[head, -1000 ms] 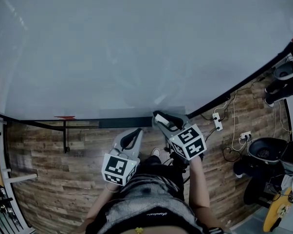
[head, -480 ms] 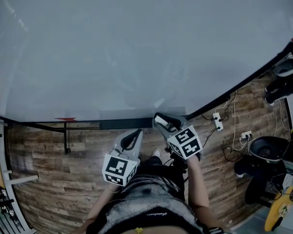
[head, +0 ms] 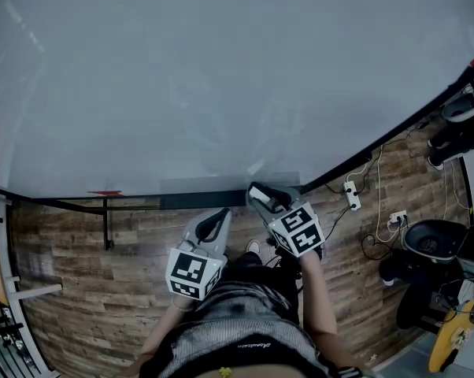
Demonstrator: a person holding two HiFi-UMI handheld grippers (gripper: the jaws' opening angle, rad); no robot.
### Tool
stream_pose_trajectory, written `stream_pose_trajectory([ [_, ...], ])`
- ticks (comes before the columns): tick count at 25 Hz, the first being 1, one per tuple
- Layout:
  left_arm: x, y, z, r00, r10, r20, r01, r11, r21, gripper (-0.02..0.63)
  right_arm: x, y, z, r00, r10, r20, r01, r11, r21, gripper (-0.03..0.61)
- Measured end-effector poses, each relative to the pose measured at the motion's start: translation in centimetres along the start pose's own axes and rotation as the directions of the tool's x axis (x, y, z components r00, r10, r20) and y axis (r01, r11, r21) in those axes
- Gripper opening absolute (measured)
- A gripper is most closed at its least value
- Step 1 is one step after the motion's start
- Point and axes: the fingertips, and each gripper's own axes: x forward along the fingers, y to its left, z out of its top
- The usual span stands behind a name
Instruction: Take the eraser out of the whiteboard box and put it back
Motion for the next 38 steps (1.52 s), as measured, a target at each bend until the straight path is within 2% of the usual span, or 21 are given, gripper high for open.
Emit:
stream_pose_trajectory([
  [13, -0.2, -0.7, -0.1, 1.000, -0.023, -0.001, 0.023, 1.000, 0.009, 0.002, 0.0, 0.4, -0.2, 1.000, -0.009, -0.005, 0.009, 1.000, -0.018, 0.160],
  [19, -0.3, -0.8, 0.0, 1.000, -0.024, 0.002, 0.024, 1.000, 0.008, 0.002, -0.3, 0.4, -0.1, 1.000, -0.013, 0.025, 0.013, 1.000, -0.029, 0.170],
  [28, 0.1, -0.7, 0.1, 0.999, -0.032, 0.004, 0.032, 0.999, 0.011, 0.002, -1.4, 1.2, -0.3, 0.999, 0.019, 0.051, -0.018, 1.000, -0.016, 0.285],
  [38, 0.6, -0.8, 0.3, 0.999, -0.045, 0.005, 0.045, 0.999, 0.019, 0.002, -3.5, 1.3, -0.1, 0.993, -0.021, 0.114, 0.018, 1.000, 0.023, 0.290],
])
